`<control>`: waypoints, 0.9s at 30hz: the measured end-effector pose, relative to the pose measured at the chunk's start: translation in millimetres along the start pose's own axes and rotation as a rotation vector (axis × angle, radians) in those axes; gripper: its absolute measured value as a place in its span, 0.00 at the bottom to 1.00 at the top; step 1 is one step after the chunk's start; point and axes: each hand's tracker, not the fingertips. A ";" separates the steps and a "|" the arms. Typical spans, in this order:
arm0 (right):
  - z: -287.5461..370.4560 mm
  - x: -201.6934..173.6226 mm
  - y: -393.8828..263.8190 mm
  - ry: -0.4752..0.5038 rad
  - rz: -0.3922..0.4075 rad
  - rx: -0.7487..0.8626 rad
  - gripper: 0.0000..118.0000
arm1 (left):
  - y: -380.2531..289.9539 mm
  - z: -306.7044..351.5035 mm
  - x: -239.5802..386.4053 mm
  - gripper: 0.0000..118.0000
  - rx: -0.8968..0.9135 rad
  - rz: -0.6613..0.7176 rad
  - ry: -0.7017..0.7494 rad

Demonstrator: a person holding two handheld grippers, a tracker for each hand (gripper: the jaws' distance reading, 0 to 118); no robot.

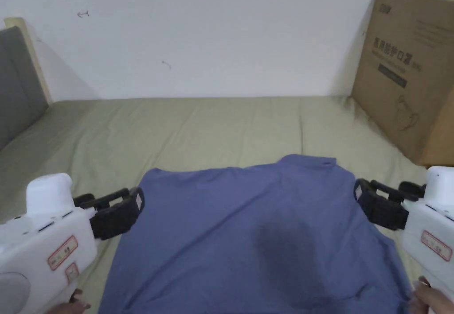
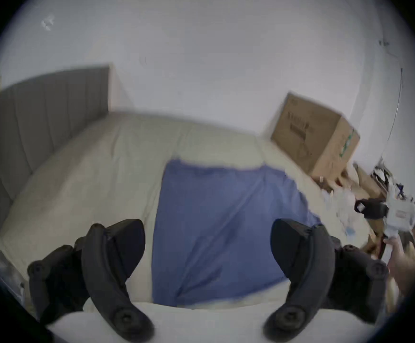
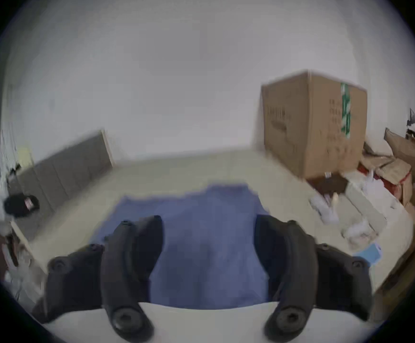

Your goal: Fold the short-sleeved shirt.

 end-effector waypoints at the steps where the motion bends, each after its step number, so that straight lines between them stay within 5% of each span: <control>1: 2.3 -7.5 1.3 -0.019 -0.017 0.041 0.00 | 0.5 0.6 8.8 0.13 0.023 -0.016 -0.013; 2: -0.6 -13.4 2.9 -0.020 -0.025 0.043 0.00 | 0.2 0.4 17.7 0.00 0.039 -0.026 -0.025; 8: -9.5 -17.9 -2.3 0.032 -0.007 -0.104 0.00 | 4.1 -10.7 45.2 0.00 -0.070 -0.185 -0.069; 11: -7.5 -13.1 -7.1 0.033 -0.004 -0.138 0.00 | 10.2 -33.4 25.8 0.00 -0.383 -0.219 0.017; 14: -3.9 -5.0 -14.2 0.042 -0.040 -0.182 0.00 | -11.8 -55.1 -20.1 0.00 -0.797 -0.051 0.101; 16: -2.0 -0.4 -20.0 0.018 -0.032 -0.198 0.00 | -36.2 -50.2 -44.0 0.00 -0.841 -0.002 0.078; 17: -1.7 3.1 -22.9 0.011 -0.026 -0.208 0.00 | -47.1 -48.1 -56.5 0.03 -0.864 0.025 0.109; 18: -2.3 5.1 -26.2 0.009 -0.022 -0.221 0.00 | -55.2 -45.8 -67.6 0.19 -0.865 0.054 0.130; 19: -2.9 8.1 -29.1 0.005 -0.019 -0.236 0.00 | -63.9 -44.5 -77.1 0.61 -0.853 0.092 0.160; 20: -3.6 10.7 -31.7 -0.001 -0.021 -0.253 0.00 | -72.9 -44.8 -85.6 0.74 -0.863 0.112 0.192; 24: -6.0 17.9 -40.0 -0.002 -0.060 -0.300 0.00 | -100.6 -53.2 -95.7 0.83 -0.851 0.114 0.262; 26: -7.4 19.3 -43.5 -0.006 -0.078 -0.319 0.00 | -111.8 -62.0 -93.3 0.80 -0.865 0.022 0.254; 27: -8.4 20.0 -44.8 -0.009 -0.083 -0.331 0.00 | -119.4 -66.5 -90.6 0.71 -0.897 -0.014 0.253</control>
